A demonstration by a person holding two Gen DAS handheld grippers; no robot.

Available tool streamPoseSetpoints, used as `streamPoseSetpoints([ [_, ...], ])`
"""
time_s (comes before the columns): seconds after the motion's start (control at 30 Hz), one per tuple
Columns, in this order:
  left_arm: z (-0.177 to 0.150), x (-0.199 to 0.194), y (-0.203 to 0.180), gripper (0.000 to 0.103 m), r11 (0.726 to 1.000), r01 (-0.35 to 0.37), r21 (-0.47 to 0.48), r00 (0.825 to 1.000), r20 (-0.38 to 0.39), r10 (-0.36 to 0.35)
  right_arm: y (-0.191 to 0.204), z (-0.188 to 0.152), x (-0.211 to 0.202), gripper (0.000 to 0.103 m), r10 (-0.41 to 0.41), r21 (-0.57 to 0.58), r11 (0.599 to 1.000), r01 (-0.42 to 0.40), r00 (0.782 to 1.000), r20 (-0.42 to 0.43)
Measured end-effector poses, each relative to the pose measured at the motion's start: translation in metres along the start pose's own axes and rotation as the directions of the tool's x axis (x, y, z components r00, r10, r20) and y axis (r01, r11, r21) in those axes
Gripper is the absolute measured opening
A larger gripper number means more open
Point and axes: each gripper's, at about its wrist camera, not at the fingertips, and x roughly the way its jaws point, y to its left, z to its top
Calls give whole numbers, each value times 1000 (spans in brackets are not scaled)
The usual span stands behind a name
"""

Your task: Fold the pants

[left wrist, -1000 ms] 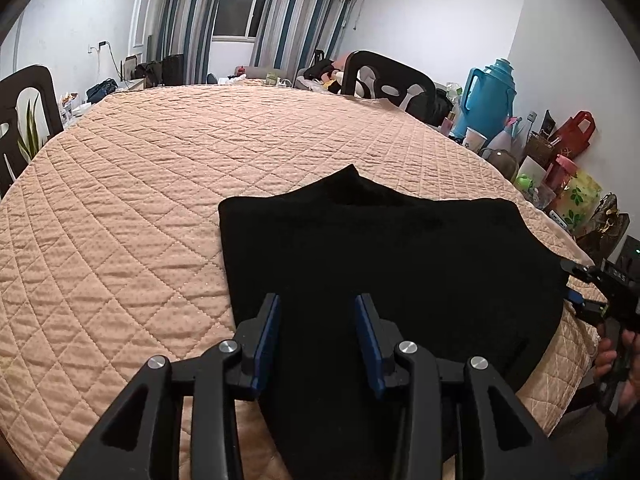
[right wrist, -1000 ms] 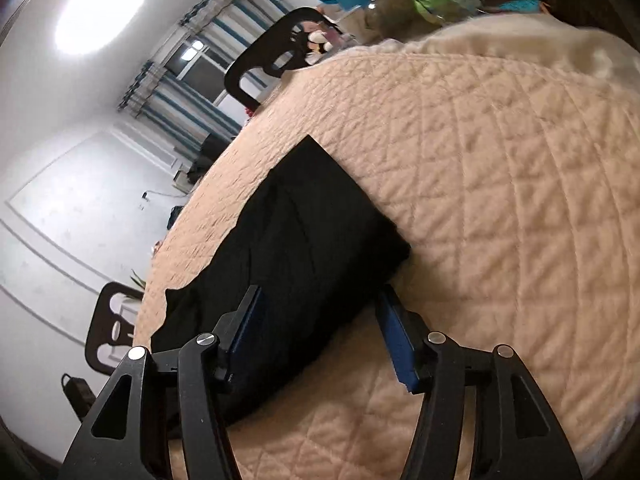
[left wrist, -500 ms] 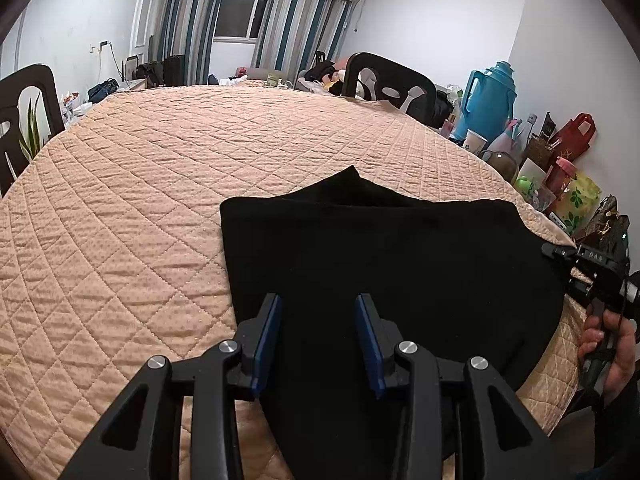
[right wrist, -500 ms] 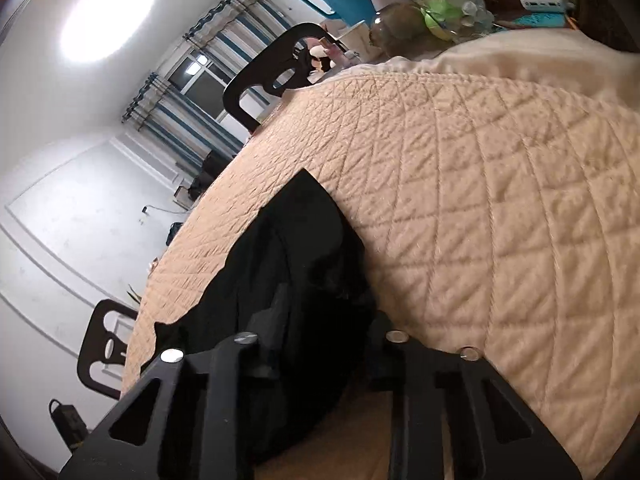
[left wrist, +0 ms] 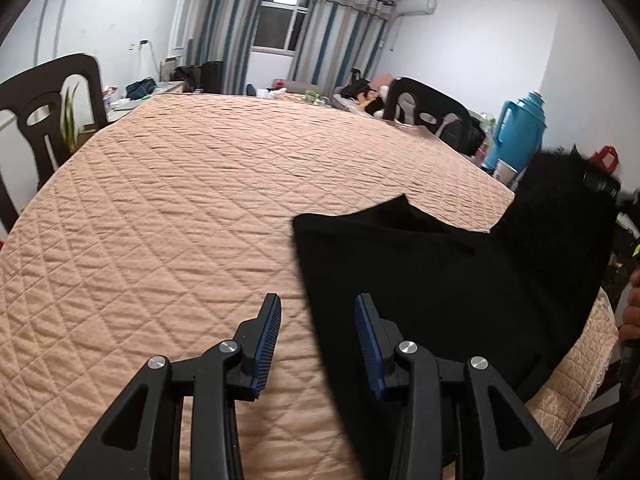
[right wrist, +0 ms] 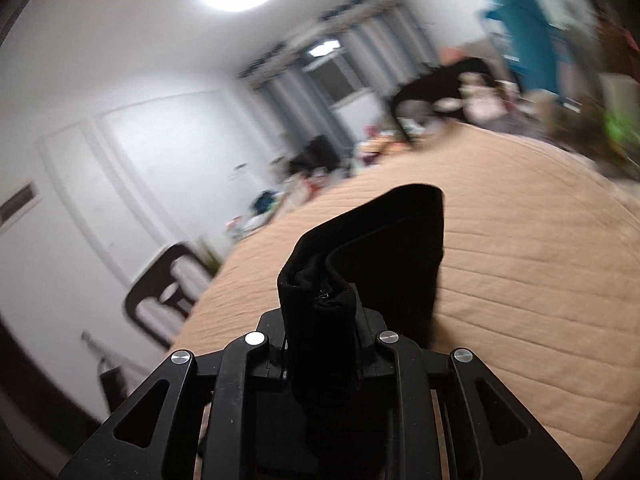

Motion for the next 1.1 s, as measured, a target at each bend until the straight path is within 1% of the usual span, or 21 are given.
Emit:
streamPoseSetpoints([
  [0.07,-2,-3,7,41,1000,-15,-18,1000,4,15,25,-3,19,22,68,-49,996,-70,997,-40],
  [0.1,-2,-4,10,41,999,-21,-26,1000,6,21,40,-8,32,22,101,-81,991,-107,992,-75],
  [0.13,-4,-6,14,41,999,-28,-36,1000,9,28,50,-14,41,22,119,-104,986,-129,988,-102],
  [0.2,-5,-9,21,41,998,-42,-52,999,13,43,72,-32,66,22,160,-144,972,-188,970,-185],
  [0.3,-9,-14,32,41,995,-63,-73,998,9,64,92,-71,109,22,193,-173,949,-264,918,-345],
  [0.33,-11,-14,35,41,995,-68,-79,998,7,69,96,-87,125,22,200,-171,942,-288,893,-403],
  [0.37,-12,-15,37,41,994,-72,-82,997,5,72,97,-98,135,22,194,-173,940,-294,878,-437],
  [0.43,-15,-17,41,41,993,-78,-90,997,4,79,94,-117,150,22,171,-174,942,-287,857,-487],
  [0.47,-16,-18,42,41,992,-79,-93,997,4,80,93,-120,151,22,172,-169,943,-287,855,-489],
  [0.5,-16,-18,43,41,992,-80,-96,997,4,81,92,-120,151,22,171,-173,943,-285,858,-484],
  [0.57,-16,-18,44,41,992,-79,-99,997,5,80,97,-115,146,22,166,-184,943,-278,870,-465],
  [0.63,-16,-19,44,41,992,-77,-99,997,9,78,104,-116,136,22,156,-219,935,-278,880,-448],
  [0.67,-15,-19,44,41,992,-74,-99,997,11,76,108,-117,135,22,153,-230,932,-279,881,-448],
  [0.8,-15,-22,44,41,993,-71,-98,997,20,73,114,-133,142,23,129,-270,919,-286,868,-480],
  [0.87,-15,-24,45,41,993,-72,-98,997,20,74,112,-139,143,24,146,-281,909,-308,866,-478],
  [0.93,-15,-26,45,41,993,-74,-96,997,24,77,112,-135,145,30,172,-248,914,-320,861,-479],
  [1.0,-14,-28,45,41,992,-79,-95,996,27,81,117,-135,145,43,182,-238,913,-332,852,-490],
  [1.07,-13,-30,45,41,992,-83,-94,996,34,87,124,-133,137,45,193,-250,901,-354,844,-500],
  [1.1,-12,-31,45,41,992,-85,-93,995,36,88,125,-130,128,45,229,-243,890,-387,838,-495],
])
